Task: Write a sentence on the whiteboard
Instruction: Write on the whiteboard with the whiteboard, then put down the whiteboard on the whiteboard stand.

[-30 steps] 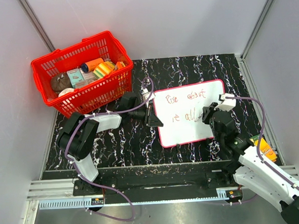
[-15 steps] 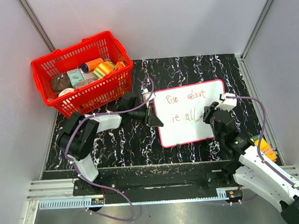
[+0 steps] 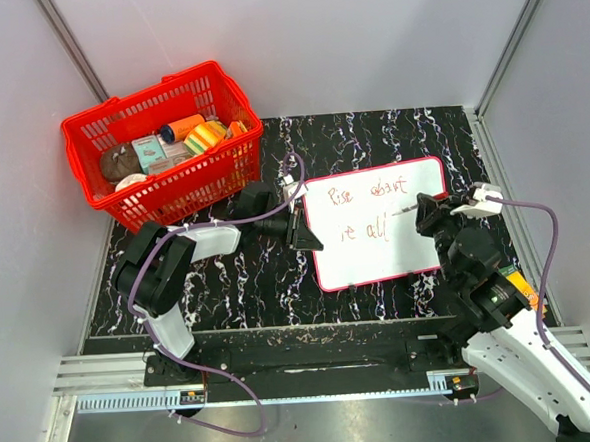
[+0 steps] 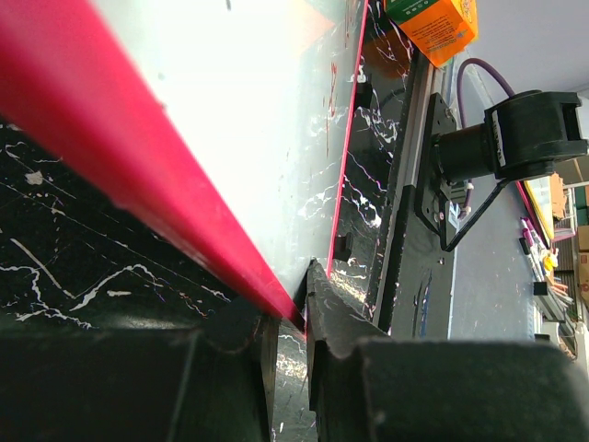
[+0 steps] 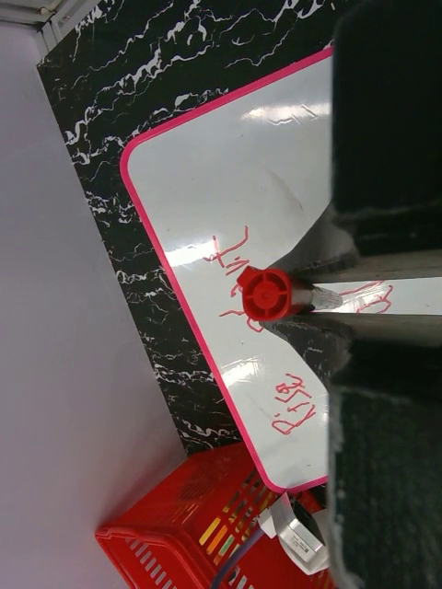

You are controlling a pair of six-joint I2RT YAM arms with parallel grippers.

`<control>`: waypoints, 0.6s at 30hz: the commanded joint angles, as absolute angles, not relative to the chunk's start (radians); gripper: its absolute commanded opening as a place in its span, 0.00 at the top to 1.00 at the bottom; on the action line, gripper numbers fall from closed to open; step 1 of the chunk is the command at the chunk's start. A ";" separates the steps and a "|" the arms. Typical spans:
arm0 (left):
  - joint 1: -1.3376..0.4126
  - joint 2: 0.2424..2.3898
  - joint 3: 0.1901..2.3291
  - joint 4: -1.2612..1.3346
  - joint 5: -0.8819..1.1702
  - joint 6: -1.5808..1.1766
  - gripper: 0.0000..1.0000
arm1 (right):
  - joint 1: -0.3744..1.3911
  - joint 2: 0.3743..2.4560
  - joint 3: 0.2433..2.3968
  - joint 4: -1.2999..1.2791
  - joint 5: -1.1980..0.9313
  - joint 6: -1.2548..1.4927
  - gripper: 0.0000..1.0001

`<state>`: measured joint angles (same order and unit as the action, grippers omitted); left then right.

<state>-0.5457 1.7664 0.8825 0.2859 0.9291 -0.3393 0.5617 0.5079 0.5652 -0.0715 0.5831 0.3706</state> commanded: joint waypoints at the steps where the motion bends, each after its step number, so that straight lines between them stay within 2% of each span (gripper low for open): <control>1: -0.581 1.763 0.879 0.230 0.836 -0.239 0.98 | 0.557 0.502 0.609 -0.052 0.586 0.347 1.00; 8: -0.581 1.710 0.844 0.251 0.779 -0.229 0.71 | 0.557 0.500 0.604 -0.063 0.581 0.351 1.00; 11: -0.581 1.694 0.828 0.267 0.769 -0.229 0.66 | 0.557 0.495 0.603 -0.078 0.578 0.359 1.00; 14: -0.581 1.671 0.810 0.282 0.746 -0.229 0.57 | 0.557 0.485 0.598 -0.097 0.575 0.364 1.00; 18: -0.581 1.629 0.772 0.311 0.710 -0.230 0.39 | 0.557 0.465 0.598 -0.126 0.574 0.373 1.00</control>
